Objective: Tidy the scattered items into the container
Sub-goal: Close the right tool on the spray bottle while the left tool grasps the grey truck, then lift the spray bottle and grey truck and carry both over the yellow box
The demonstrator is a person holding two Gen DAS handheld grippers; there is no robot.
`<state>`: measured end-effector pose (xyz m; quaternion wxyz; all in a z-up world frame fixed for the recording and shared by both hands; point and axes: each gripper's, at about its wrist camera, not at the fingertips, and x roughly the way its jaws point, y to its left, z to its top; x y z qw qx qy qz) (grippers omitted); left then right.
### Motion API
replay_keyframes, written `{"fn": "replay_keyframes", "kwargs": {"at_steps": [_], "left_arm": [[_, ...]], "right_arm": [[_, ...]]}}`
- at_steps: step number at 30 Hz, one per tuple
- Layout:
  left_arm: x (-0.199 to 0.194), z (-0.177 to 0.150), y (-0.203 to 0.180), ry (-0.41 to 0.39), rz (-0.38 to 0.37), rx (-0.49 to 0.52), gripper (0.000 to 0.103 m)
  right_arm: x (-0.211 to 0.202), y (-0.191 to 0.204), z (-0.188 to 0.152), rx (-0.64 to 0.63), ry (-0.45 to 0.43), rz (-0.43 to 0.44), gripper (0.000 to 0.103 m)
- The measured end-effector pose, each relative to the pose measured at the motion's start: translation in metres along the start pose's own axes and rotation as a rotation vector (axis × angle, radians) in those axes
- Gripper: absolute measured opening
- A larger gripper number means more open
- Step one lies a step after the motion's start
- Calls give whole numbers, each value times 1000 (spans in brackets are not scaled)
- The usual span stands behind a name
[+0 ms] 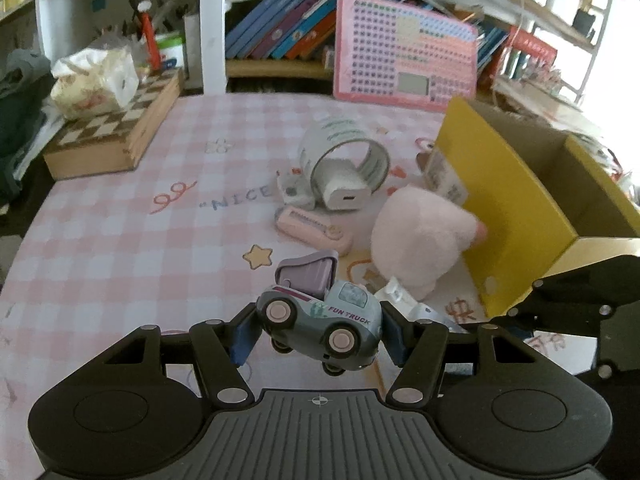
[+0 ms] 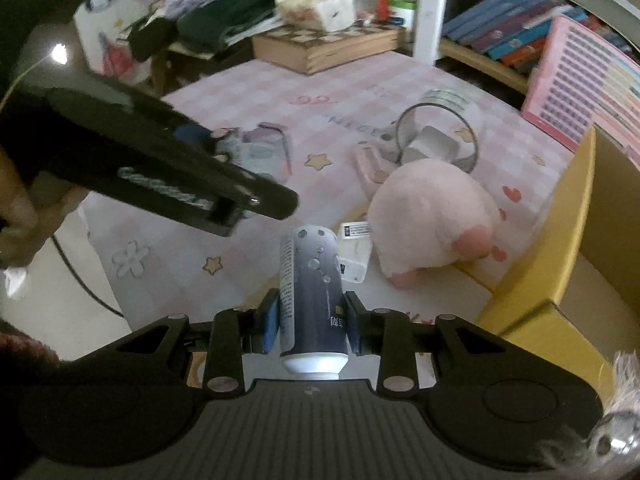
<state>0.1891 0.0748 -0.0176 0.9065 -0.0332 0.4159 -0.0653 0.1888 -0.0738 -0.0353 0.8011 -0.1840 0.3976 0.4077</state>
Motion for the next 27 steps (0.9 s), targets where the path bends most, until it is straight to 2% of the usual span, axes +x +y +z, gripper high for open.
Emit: {"fn": "replay_keyframes", "kwargs": {"at_steps": [8,18,27], "left_arm": [[-31,-12,-5,-34,-67,-11,62],[-72,-27,-2,-63,-133,-27,62],[-89,-41,-1,-76,-181,10,62]], "right_arm": [[-27,9,-6,61,-23,-17,31],[-75,18,-18,195,-53,-39,31],[-90,44,-26,220,-73,-85,31]]}}
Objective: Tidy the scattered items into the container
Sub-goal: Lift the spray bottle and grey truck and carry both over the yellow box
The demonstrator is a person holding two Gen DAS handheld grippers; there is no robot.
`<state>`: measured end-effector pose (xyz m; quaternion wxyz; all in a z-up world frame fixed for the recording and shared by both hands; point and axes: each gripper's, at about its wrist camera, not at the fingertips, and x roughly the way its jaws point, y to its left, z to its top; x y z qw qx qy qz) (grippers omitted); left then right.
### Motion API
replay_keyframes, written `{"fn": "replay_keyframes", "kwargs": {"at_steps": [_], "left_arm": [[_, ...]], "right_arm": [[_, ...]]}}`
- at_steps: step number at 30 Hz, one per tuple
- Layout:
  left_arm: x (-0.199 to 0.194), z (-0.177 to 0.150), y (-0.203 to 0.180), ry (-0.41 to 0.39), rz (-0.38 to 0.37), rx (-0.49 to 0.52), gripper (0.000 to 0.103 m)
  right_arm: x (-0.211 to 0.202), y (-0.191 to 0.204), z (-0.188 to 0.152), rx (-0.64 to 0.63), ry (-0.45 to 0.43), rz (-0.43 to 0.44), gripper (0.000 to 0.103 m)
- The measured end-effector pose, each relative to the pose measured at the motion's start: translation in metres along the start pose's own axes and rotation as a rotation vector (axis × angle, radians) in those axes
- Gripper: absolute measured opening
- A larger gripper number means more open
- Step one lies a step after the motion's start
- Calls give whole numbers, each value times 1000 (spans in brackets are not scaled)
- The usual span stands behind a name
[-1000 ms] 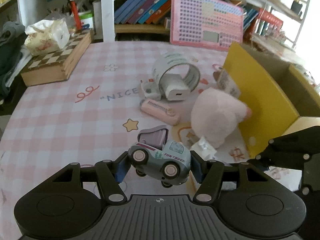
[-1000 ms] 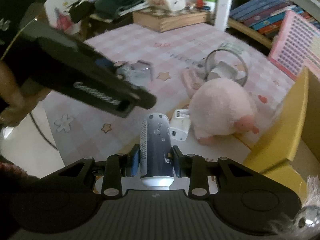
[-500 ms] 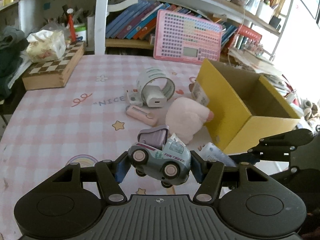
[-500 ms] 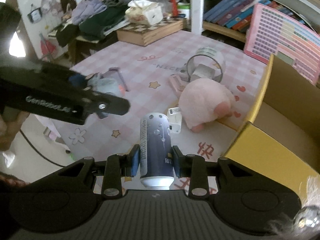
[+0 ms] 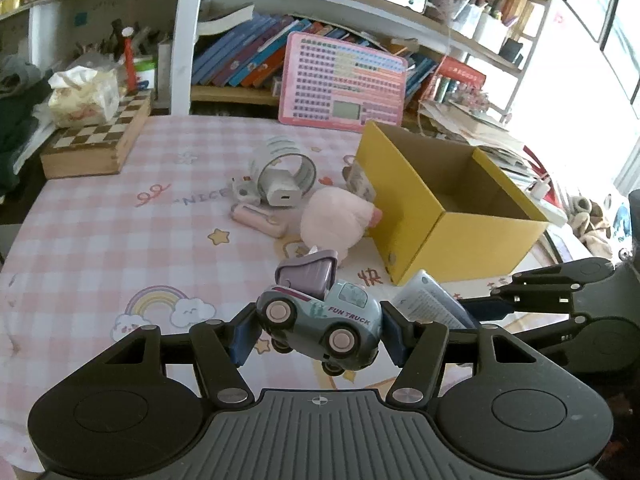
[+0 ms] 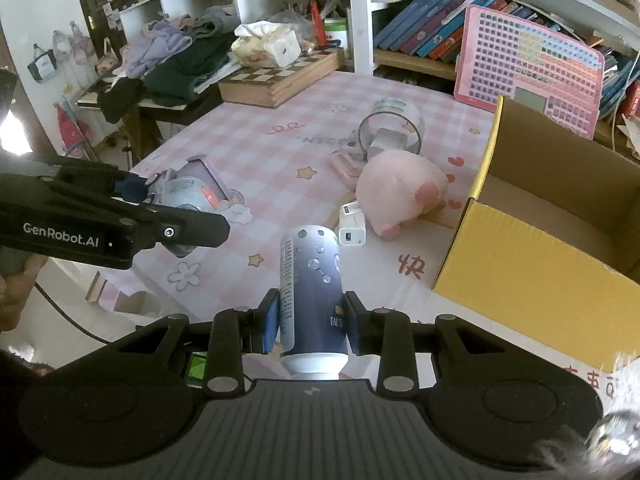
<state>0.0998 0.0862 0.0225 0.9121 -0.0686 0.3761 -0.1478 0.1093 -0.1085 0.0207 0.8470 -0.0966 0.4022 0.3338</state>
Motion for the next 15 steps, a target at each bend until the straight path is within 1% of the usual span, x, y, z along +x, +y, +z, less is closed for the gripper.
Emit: {"fn": "replay_keyframes", "kwargs": {"at_steps": [4,7,10,15], "left_arm": [[-15,0,-1,-27,-19,31,62],[-23,-2,-2,-42,-36,47,62],[-27,-8,-1,-37,-49,48,62],[-33,-15,1,-31,-70,48,62]], "right_arm": [[-11,5,-3,14,0,-14,31],[-18,7,-7,51,-9,-28,31],[-20,13,-12,85,-17,-42,31],[-23,24,-16,94,-25,-58,31]]}}
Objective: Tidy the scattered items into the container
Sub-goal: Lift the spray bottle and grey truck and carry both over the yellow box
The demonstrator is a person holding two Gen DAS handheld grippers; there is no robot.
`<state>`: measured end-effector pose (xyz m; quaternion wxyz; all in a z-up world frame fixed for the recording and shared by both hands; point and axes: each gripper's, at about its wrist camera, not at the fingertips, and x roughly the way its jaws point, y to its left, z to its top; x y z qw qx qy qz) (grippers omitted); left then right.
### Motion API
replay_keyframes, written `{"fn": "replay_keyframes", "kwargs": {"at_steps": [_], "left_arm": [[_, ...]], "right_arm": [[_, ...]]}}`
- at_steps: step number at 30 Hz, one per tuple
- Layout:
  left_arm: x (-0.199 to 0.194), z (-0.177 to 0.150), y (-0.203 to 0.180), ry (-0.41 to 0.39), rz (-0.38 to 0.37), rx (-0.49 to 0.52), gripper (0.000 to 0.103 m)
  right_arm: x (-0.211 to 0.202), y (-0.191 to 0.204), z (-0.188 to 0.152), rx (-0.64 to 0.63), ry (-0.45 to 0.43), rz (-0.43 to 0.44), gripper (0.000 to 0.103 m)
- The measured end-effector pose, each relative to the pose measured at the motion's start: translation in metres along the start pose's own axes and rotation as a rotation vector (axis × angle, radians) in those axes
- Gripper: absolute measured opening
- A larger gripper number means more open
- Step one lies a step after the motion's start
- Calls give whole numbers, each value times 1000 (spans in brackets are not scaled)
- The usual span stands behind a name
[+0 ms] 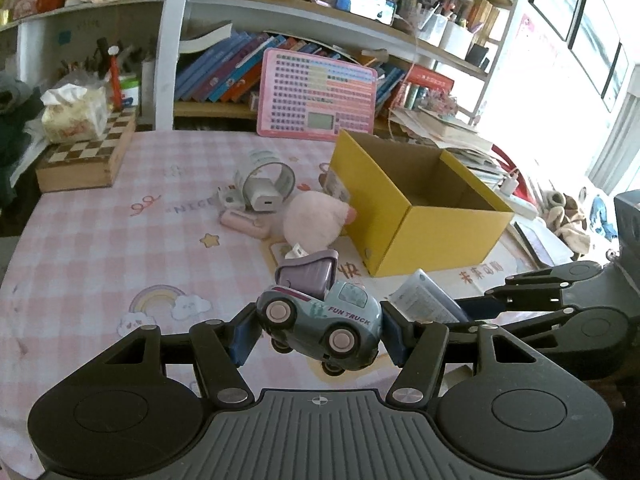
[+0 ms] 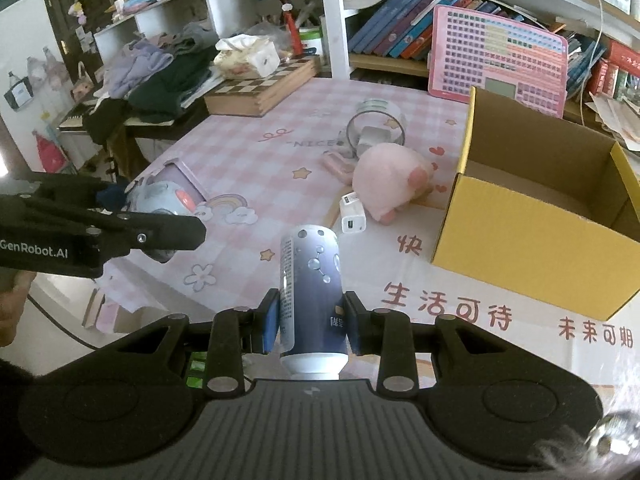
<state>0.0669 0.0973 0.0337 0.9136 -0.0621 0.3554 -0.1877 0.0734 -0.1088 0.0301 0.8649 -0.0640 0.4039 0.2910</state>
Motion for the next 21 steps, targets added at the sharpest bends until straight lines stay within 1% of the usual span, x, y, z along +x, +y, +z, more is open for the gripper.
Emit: {"fn": "replay_keyframes", "kwargs": {"at_steps": [13,21], "left_arm": [[-11,-14,-1,0,-57,18,62],[-9,-19,-10,18,-97,48,62]], "right_arm": [[-14,18,-18,28,-6,-58,31],[-23,18,-33,70,-3,-93,31]]}}
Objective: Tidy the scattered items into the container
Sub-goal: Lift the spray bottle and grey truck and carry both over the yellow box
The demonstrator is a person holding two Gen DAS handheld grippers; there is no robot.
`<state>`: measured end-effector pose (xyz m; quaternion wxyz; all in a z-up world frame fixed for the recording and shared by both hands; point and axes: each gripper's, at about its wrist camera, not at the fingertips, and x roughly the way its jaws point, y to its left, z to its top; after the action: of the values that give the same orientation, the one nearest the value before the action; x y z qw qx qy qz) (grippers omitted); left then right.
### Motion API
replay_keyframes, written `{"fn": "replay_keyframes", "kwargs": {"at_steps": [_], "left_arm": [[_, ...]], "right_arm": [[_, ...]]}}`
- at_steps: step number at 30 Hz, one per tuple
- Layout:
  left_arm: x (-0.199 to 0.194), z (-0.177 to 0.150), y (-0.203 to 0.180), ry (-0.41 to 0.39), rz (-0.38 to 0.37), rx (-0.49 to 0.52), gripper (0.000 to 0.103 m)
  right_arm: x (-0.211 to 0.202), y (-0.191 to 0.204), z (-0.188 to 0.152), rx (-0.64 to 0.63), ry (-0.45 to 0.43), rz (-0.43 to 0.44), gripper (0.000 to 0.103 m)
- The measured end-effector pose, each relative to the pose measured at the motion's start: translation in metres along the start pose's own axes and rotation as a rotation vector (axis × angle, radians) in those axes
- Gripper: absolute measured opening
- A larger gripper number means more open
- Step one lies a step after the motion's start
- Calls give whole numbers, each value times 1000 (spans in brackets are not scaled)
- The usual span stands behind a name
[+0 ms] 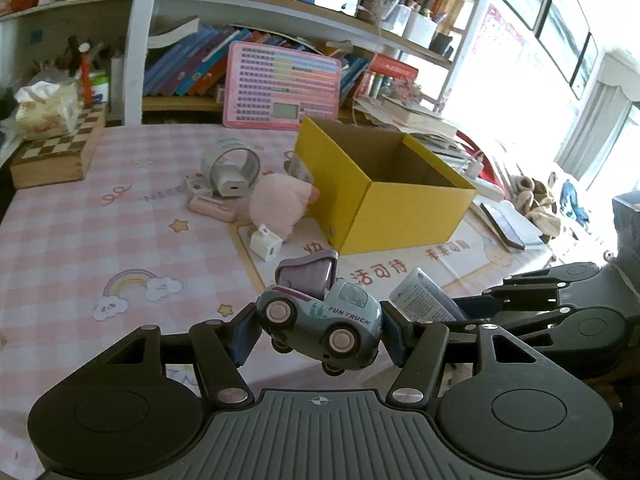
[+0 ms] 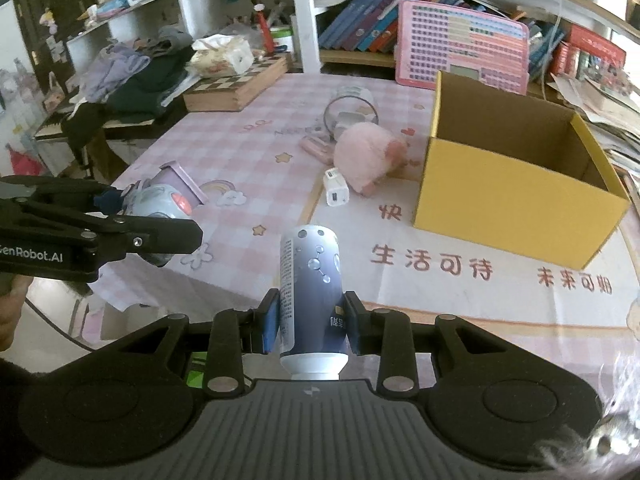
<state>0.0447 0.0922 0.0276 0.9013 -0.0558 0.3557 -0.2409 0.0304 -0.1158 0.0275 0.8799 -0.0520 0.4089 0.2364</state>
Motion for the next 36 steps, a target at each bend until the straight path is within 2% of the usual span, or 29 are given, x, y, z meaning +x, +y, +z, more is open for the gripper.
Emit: {"fn": "replay_keyframes", "kwargs": {"at_steps": [17,28,36], "left_arm": [[18,5,-23,39,-64,79,62],[46,18,-52,62,-135,147,62],[63,26,-69,79,-153,174,62]], "right_arm": [[-12,-20,-20,89,-4,-53,31],[-24,-54,-29,158,-12,-114,31],[-26,-78,-31,193,-12,-128,31]]}}
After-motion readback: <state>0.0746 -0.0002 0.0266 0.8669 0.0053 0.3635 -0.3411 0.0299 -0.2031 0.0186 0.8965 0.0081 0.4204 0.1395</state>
